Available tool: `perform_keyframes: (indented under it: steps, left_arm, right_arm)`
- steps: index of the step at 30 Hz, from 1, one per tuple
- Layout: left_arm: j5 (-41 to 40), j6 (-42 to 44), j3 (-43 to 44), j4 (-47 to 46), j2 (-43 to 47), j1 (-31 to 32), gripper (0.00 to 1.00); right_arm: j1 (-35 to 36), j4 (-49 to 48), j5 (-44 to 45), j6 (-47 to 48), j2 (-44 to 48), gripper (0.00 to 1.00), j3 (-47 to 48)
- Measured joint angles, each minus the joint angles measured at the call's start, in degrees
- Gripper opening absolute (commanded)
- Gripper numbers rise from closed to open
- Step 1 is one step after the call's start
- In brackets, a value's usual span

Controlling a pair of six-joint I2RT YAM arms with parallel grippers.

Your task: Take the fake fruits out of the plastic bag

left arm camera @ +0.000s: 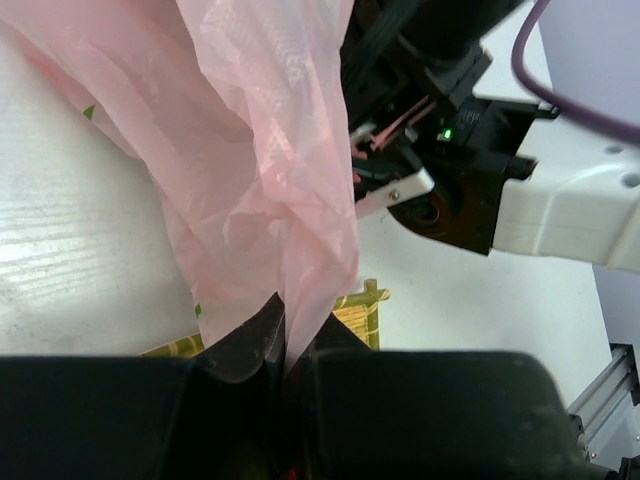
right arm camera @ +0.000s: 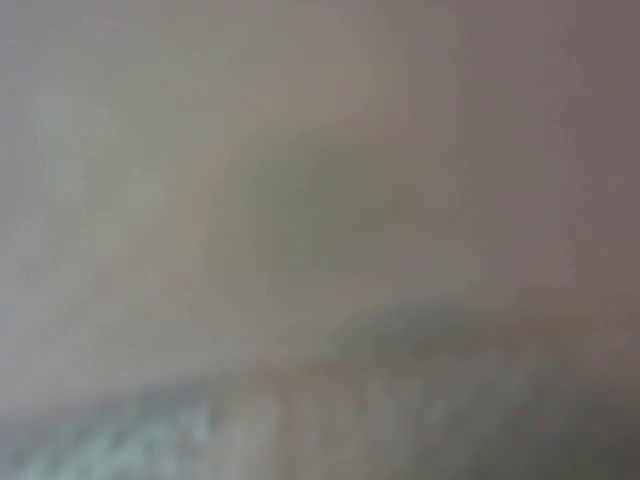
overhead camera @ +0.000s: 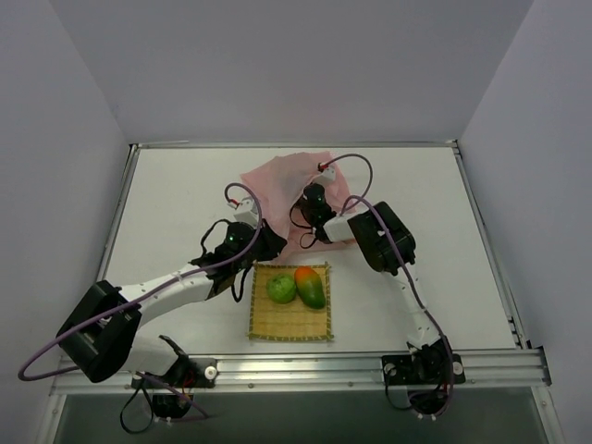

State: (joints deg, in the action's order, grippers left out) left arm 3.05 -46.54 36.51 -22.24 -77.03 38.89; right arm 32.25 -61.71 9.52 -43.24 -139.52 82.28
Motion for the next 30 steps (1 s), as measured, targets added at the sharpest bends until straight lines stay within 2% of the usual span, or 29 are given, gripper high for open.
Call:
perform_keyframes:
  steps: [3, 10, 16, 30]
  left_arm:
    - [-0.63, 0.26, 0.90, 0.70, 0.92, -0.09, 0.02]
    - [-1.84, 1.62, 4.26, 2.47, 0.79, -1.46, 0.02]
    - [-2.73, 2.73, 7.69, 2.36, -1.88, -5.77, 0.02]
    - [-1.55, 4.28, 12.92, 2.78, -6.88, -10.80, 0.02]
  right_arm:
    - [-0.83, -3.80, -1.64, -0.04, 2.32, 0.25, -5.77]
    - [-1.44, -8.17, -5.38, -0.02, 14.32, 0.23, -23.93]
    - [2.16, -8.28, -6.56, 0.94, 25.75, 0.24, -36.48]
    - [10.67, 4.20, -6.58, 8.41, 50.73, 0.23, -45.72]
